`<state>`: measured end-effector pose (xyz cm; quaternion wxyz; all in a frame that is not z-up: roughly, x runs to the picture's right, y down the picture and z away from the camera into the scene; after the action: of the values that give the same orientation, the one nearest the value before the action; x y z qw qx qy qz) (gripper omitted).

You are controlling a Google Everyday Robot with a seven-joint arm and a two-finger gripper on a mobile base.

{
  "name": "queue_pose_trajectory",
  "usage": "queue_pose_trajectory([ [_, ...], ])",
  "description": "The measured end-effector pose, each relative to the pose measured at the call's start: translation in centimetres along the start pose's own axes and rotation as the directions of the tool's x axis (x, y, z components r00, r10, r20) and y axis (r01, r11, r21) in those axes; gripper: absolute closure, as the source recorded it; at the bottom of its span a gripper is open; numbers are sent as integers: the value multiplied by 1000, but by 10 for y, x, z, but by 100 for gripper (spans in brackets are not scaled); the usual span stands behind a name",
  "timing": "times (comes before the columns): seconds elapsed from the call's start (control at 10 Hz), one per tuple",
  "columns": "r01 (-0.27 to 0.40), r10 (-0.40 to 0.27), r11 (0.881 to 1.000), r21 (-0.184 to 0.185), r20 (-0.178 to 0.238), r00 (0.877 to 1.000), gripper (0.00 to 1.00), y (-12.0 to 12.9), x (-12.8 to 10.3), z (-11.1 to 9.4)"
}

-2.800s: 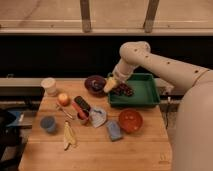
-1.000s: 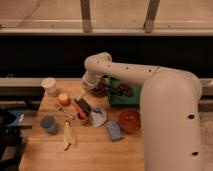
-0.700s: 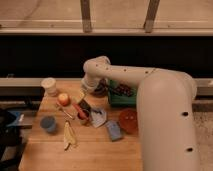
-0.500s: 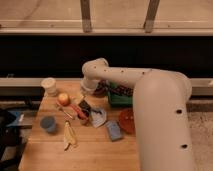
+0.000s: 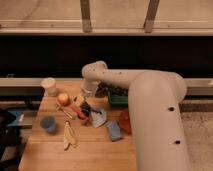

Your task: Wipe tray with eraser

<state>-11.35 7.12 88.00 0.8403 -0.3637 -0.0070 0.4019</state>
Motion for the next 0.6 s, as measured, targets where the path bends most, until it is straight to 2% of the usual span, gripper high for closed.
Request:
queue_pose_trajectory([
  [0.3,-21,23,999,43,-47,999,22,2,3,16],
  [0.6,-28,40,993,112,-106,994,22,-1,6,27],
])
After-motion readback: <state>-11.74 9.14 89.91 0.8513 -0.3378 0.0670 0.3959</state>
